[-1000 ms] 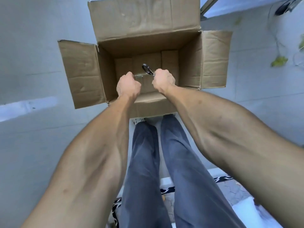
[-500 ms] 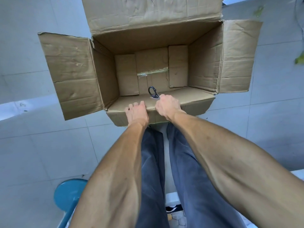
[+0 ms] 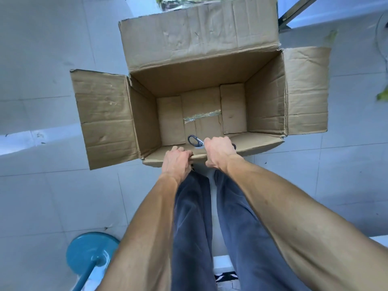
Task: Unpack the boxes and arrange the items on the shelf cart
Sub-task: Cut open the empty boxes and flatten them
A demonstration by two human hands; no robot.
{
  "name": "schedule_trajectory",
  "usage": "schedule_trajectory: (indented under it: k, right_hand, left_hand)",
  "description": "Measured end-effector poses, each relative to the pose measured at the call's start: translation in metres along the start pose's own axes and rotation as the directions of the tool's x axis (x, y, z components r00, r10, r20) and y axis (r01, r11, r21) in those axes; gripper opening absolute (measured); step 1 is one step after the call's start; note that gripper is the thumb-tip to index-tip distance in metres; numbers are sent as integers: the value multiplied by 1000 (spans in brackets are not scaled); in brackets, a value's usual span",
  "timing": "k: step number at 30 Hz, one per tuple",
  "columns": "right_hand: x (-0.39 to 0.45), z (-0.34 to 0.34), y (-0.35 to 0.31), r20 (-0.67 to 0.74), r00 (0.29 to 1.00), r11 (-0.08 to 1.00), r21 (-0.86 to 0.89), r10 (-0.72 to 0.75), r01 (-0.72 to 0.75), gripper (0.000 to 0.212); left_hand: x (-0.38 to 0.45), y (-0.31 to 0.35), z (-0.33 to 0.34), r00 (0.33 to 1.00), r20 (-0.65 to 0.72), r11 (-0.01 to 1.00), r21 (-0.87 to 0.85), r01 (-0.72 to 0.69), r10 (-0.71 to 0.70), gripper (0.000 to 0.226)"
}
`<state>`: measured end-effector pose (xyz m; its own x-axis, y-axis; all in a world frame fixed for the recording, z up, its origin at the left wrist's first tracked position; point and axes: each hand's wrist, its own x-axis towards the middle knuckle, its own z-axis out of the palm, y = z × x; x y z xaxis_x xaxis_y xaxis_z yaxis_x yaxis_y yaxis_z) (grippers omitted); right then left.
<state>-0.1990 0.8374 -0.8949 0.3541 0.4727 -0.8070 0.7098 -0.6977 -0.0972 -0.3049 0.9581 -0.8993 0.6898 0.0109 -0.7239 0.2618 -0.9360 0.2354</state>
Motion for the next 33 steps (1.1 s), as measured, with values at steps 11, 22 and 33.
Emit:
schedule_trajectory:
  k: [11,22,33]
  right_hand:
    - [-3,-94,-10,245,970,963,260,1,-66,40]
    - [-13,-73,-14,-511,783,895,428,354,-125,11]
    - [-42,-2,-3,-281,787,745,592,549,-308,25]
  left_hand:
    - [-43,-19,-59,961,-160,970,-133,206,-226,26]
    - [-11,-19,-77,795,-428,903,-216,372,-430,20]
    - [-37,0,-12,758,-2,710,-354,609,-652,24]
